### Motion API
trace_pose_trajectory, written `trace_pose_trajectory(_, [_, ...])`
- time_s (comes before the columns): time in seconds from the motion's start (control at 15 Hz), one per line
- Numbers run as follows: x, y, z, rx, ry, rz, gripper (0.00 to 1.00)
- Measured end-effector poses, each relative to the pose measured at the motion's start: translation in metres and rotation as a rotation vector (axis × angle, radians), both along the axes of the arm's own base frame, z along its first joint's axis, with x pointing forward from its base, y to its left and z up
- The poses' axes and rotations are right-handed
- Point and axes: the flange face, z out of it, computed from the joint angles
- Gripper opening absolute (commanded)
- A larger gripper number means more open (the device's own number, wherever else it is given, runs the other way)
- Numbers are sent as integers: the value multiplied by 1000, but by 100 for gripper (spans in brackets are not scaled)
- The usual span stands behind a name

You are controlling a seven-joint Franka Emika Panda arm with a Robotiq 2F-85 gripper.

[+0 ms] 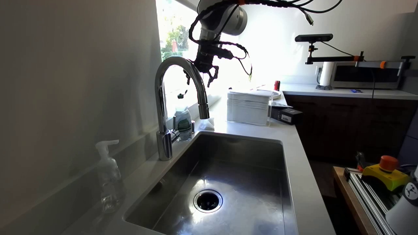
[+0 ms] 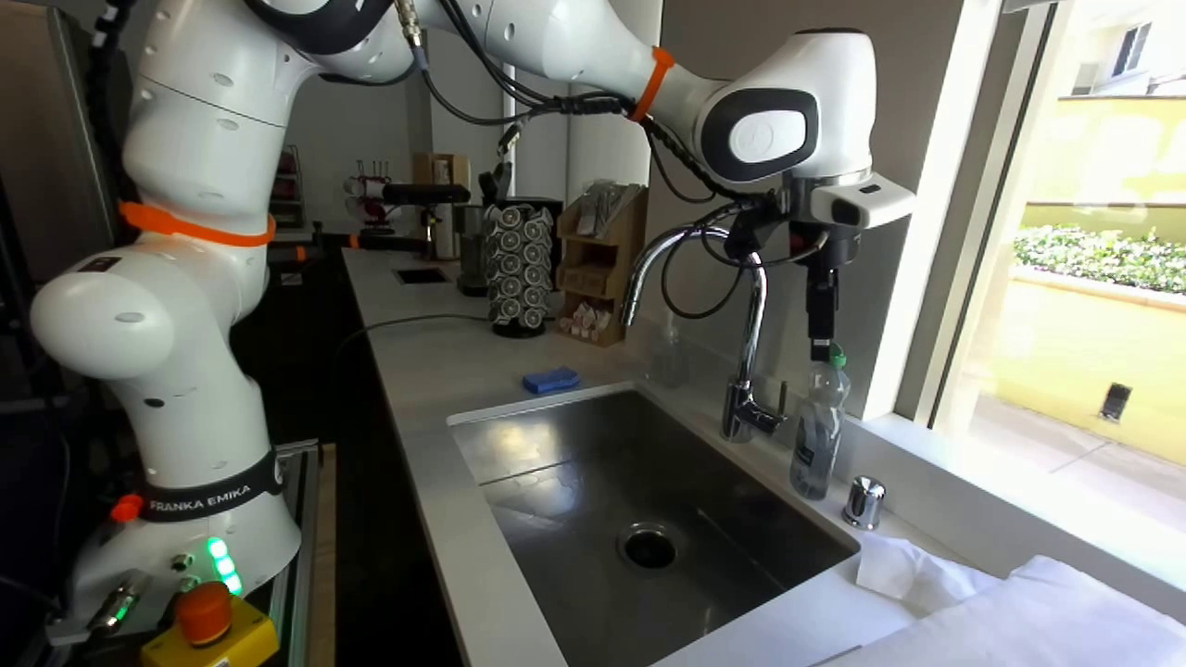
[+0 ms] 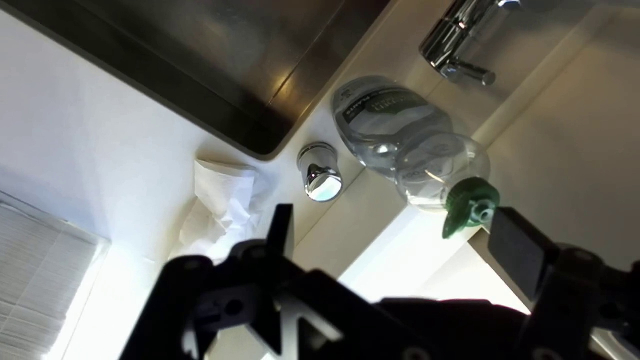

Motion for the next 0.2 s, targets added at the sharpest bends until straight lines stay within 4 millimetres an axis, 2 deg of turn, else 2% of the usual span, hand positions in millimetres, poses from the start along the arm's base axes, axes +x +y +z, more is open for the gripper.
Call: trace_pose_trajectory(0.2, [-1, 3, -3, -13, 6, 41, 100])
